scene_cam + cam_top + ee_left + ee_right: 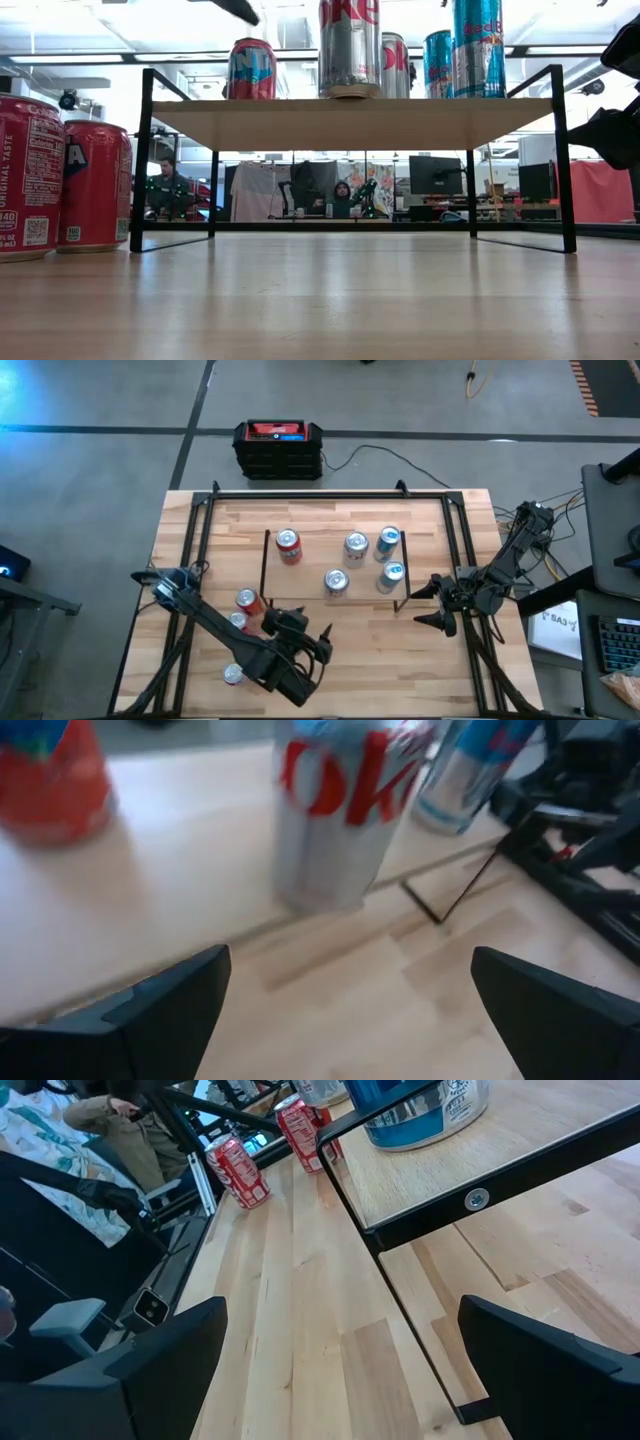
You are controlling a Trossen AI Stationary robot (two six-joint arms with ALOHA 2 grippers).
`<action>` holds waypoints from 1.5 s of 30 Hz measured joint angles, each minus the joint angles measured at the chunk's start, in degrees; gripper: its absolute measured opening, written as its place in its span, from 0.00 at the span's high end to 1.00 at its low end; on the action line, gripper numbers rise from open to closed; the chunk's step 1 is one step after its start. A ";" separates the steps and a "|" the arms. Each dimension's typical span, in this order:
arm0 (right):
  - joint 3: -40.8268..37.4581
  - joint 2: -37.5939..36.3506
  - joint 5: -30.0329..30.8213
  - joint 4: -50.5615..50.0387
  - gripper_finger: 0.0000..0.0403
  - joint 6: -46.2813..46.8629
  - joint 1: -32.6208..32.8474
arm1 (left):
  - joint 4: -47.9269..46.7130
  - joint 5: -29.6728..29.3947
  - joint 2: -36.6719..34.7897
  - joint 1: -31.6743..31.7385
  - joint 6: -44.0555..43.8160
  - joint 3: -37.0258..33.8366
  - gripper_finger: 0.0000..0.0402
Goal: Place canned beverage on shelf
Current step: Adjust the silver red soda can on the shelf
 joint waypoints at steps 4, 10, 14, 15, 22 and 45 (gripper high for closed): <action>0.00 0.00 0.00 0.00 0.05 0.01 -0.01 | 2.79 -5.64 1.92 0.08 4.13 -0.03 0.01; 0.00 0.00 -0.01 0.00 0.05 0.01 -0.01 | 4.55 -14.16 5.15 0.30 5.39 -0.04 0.01; 0.00 0.00 0.00 0.00 0.05 0.02 0.00 | 5.69 -19.08 7.27 0.66 5.40 -0.04 0.01; 0.00 0.00 0.00 0.00 0.05 0.00 0.00 | 5.76 -20.13 7.69 0.78 5.39 -0.04 0.01; 0.00 0.00 0.00 0.00 0.05 0.02 0.00 | 7.24 -26.33 10.09 1.65 3.87 -0.04 0.01; 0.00 0.00 0.00 0.00 0.05 0.00 -0.02 | 11.07 -20.02 10.34 11.61 4.10 -0.09 0.01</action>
